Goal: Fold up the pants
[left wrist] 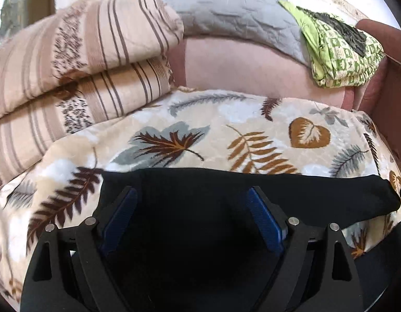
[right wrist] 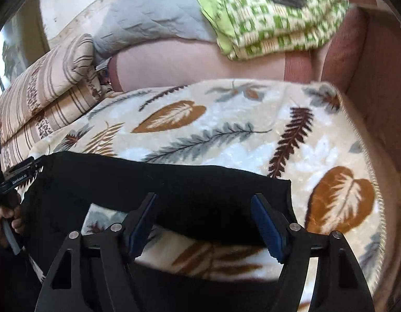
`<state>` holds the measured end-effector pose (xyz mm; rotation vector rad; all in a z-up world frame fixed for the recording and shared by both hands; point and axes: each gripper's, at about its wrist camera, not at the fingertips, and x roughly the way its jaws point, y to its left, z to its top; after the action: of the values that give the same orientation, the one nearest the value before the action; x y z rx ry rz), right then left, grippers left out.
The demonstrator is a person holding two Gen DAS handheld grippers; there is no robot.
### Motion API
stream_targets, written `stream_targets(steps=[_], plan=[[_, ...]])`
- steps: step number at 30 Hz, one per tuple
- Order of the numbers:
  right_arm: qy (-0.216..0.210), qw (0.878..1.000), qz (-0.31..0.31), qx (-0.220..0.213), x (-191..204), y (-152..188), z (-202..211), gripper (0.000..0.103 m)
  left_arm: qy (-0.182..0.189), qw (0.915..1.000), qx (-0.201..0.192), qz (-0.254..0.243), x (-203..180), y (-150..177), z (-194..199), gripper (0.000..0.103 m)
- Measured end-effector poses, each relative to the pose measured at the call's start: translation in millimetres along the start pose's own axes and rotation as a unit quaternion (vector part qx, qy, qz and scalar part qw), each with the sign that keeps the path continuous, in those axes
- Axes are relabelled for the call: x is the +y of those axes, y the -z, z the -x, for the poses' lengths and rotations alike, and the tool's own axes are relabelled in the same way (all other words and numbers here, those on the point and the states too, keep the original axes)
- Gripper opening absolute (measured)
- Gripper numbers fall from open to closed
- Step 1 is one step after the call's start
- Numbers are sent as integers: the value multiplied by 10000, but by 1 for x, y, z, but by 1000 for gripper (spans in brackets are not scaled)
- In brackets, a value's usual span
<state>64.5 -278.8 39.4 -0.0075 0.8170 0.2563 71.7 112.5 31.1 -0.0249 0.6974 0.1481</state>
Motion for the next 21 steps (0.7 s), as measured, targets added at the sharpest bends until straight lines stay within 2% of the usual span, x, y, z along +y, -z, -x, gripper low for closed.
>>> stream_targets(steps=[2, 4, 8, 11, 13, 15, 17, 19, 20, 21], plan=[[-14, 9997, 217, -146, 17, 9, 17, 80, -78, 10000, -44, 2, -11, 8, 8, 87], [178, 9981, 481, -327, 33, 25, 31, 87, -99, 9999, -48, -47, -25, 25, 19, 87], [502, 9952, 774, -322, 58, 60, 40, 89, 55, 9997, 89, -198, -43, 58, 34, 87], [932, 9922, 829, 63, 60, 77, 27, 89, 170, 9992, 180, -326, -55, 70, 38, 87], [1094, 9906, 753, 331, 52, 80, 10, 92, 149, 9989, 175, -401, -60, 70, 38, 87], [1002, 9923, 493, 544, 43, 77, -7, 93, 147, 9991, 190, -351, -60, 69, 37, 87], [888, 9956, 216, 221, 38, 65, -7, 93, 138, 9993, 216, -254, -58, 68, 35, 87], [1094, 9934, 337, -42, 40, 58, -11, 96, 121, 9995, 246, -155, -53, 67, 34, 87], [1274, 9909, 423, 43, 40, 59, -20, 103, 116, 9995, 272, -120, -51, 68, 34, 87], [1382, 9890, 455, 258, 40, 61, -30, 103, 117, 9995, 291, -90, -50, 68, 33, 87]])
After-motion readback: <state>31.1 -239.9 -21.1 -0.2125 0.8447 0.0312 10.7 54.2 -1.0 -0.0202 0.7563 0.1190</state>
